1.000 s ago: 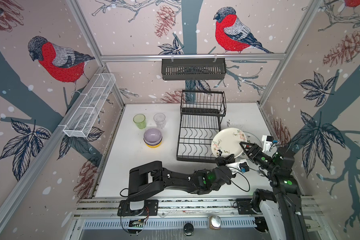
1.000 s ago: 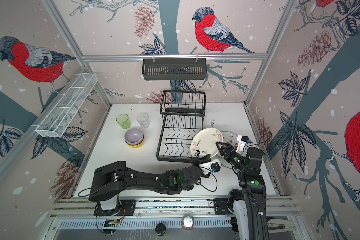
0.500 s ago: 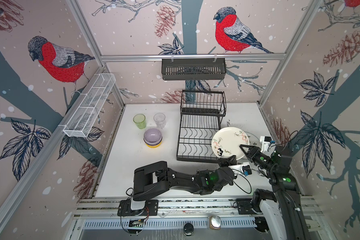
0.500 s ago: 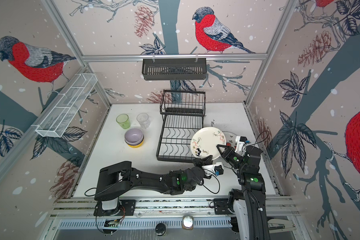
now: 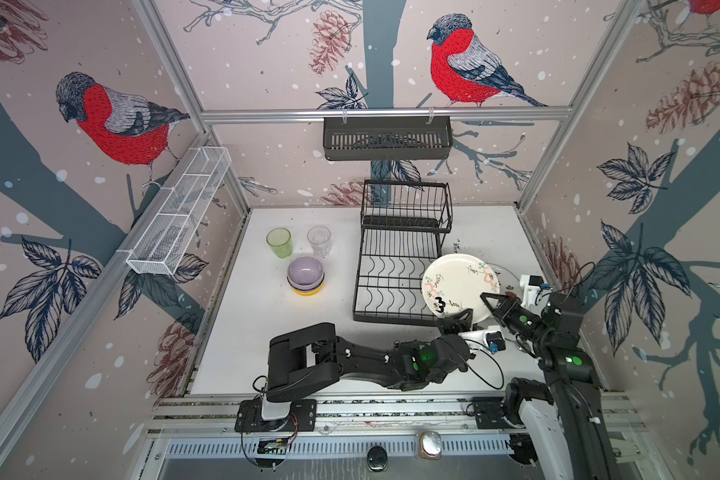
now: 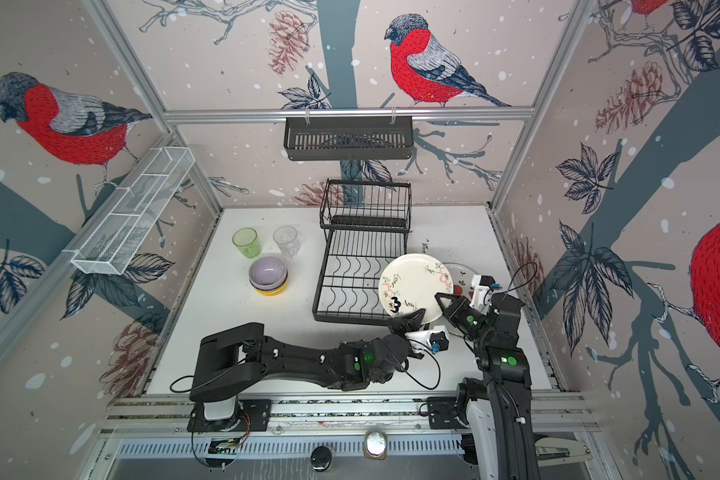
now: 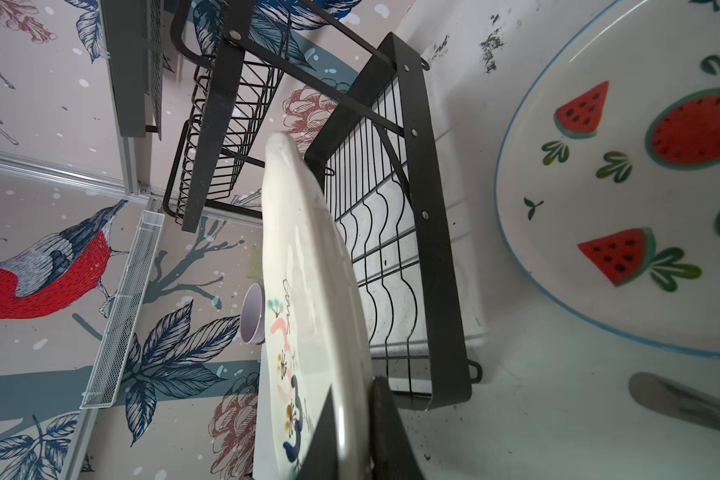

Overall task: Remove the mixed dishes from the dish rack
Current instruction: 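Close the right gripper on the white floral plate rim beside the left gripper, then open and withdraw the left gripper while the right gripper lowers the plate onto the stack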

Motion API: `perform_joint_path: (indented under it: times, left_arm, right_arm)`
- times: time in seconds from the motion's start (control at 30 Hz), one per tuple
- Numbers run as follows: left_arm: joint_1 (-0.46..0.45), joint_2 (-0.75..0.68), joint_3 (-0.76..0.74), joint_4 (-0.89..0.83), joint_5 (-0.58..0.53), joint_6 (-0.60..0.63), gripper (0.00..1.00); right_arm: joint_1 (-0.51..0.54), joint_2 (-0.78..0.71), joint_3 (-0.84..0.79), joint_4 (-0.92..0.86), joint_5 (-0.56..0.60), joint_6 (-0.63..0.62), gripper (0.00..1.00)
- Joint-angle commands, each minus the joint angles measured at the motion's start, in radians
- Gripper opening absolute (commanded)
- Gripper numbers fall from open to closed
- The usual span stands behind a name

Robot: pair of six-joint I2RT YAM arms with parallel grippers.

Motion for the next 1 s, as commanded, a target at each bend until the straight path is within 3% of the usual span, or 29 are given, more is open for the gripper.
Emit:
perform_joint_path:
  times: [0.0, 0.13, 0.23, 0.57, 0.97]
  left_arm:
    - [0.001, -0.006, 0.001, 0.093, -0.042, -0.052, 0.50]
    - [0.001, -0.007, -0.007, 0.103, -0.060, -0.049, 0.71]
    - [0.000, -0.011, -0.012, 0.112, -0.070, -0.048, 0.98]
    - [0.001, -0.039, -0.048, 0.151, -0.139, -0.047, 0.98]
    - [-0.018, -0.086, -0.101, 0.182, -0.221, -0.050, 0.98]
  right_arm:
    - [0.000, -0.009, 0.005, 0.078, -0.045, 0.028, 0.00]
    - [-0.001, -0.013, 0.005, 0.080, -0.042, 0.033, 0.00]
    - [-0.007, -0.013, -0.005, 0.082, -0.039, 0.042, 0.00]
    - [-0.053, -0.012, -0.022, 0.117, -0.051, 0.068, 0.00]
    - [-0.238, 0.026, -0.047, 0.105, -0.131, 0.022, 0.00]
